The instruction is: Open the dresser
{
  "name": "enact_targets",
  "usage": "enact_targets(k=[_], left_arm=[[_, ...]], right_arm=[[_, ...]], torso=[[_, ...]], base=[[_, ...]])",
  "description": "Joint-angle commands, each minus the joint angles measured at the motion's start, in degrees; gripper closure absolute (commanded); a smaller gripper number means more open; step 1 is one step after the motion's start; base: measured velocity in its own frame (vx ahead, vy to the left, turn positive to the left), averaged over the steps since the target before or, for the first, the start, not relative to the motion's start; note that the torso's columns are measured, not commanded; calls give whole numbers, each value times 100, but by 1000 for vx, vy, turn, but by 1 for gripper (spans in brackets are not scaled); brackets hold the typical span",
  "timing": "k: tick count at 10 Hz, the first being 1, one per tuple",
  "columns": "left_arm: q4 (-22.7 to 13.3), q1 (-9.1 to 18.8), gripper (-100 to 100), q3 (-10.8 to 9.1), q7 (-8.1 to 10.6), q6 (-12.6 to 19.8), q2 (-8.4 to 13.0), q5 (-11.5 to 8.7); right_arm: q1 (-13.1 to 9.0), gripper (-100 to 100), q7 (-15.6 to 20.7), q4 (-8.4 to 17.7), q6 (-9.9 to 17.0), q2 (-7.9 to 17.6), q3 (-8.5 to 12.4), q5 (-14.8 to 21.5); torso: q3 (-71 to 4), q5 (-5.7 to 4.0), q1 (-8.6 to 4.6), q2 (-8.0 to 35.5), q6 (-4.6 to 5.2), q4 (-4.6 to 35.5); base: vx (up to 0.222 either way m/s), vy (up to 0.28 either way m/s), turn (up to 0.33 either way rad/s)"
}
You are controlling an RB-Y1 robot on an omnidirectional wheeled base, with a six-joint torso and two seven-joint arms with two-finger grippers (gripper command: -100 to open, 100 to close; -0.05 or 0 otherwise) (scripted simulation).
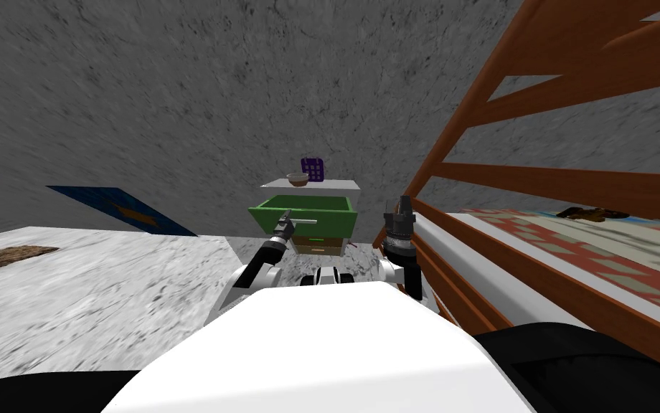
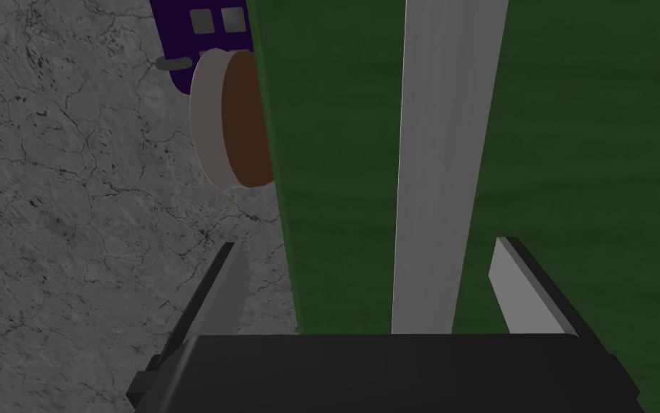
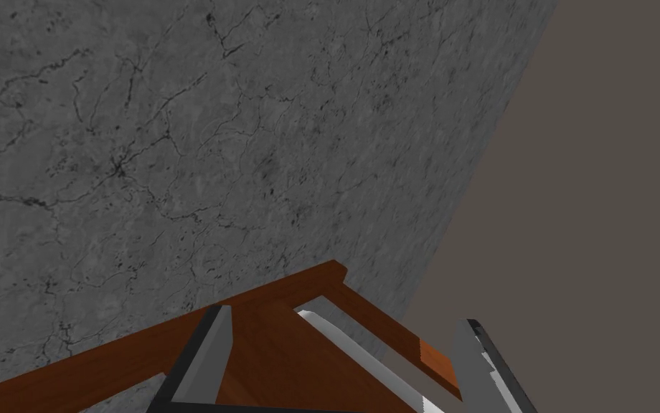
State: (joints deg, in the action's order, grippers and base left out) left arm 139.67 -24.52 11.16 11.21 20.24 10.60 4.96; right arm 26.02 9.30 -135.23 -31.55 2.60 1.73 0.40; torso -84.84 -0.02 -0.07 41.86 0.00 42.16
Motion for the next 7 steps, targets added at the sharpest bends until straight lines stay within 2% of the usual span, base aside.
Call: enact_targets(k=[1, 6, 7], left_arm=[[337, 10, -100, 6, 61, 345, 63, 20], [1016, -5, -100, 21, 178, 989, 196, 57], [871, -32, -100, 14, 173, 943, 206, 25]], right_arm=[[0, 0, 0, 0, 0, 0, 0, 0], [-1, 0, 0, 0, 0, 0, 0, 0], [-1, 0, 0, 0, 0, 0, 0, 0]], torso=[[10, -1, 3, 16, 3, 10], [41, -9, 3, 72, -6, 42], [43, -12, 3, 79, -8, 52]], base=[[58, -2, -1], [24, -2, -1], [15, -1, -2]])
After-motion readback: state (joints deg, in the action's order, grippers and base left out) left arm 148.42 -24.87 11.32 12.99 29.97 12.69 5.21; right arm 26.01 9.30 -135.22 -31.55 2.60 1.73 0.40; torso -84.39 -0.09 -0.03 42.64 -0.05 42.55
